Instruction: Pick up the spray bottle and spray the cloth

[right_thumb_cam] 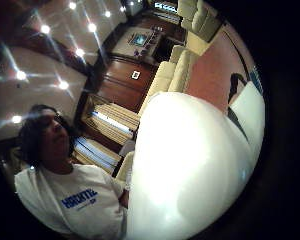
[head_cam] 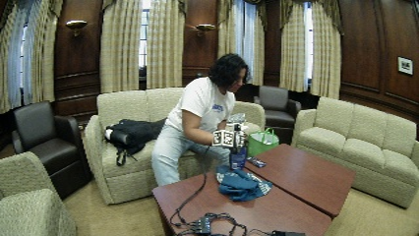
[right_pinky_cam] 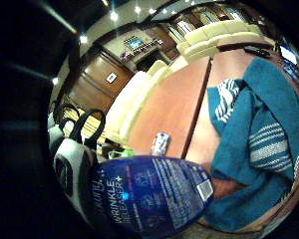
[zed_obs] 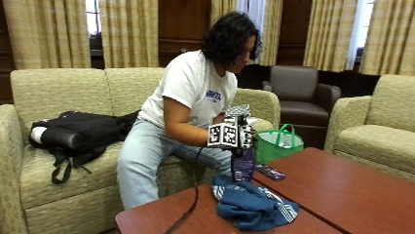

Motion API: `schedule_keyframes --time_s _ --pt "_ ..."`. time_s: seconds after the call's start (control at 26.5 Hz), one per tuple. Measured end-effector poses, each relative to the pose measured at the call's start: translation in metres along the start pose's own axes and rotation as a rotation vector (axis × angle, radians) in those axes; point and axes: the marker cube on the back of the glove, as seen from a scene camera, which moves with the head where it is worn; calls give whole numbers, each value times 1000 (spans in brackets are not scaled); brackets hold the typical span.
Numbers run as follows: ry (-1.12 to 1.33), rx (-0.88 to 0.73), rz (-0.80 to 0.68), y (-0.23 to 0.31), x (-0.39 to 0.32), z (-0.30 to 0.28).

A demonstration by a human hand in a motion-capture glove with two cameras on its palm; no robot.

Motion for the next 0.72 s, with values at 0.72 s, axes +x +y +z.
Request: schedule_keyframes --time_s 0.72 --pt "-7 -203 52 15 11 -12"
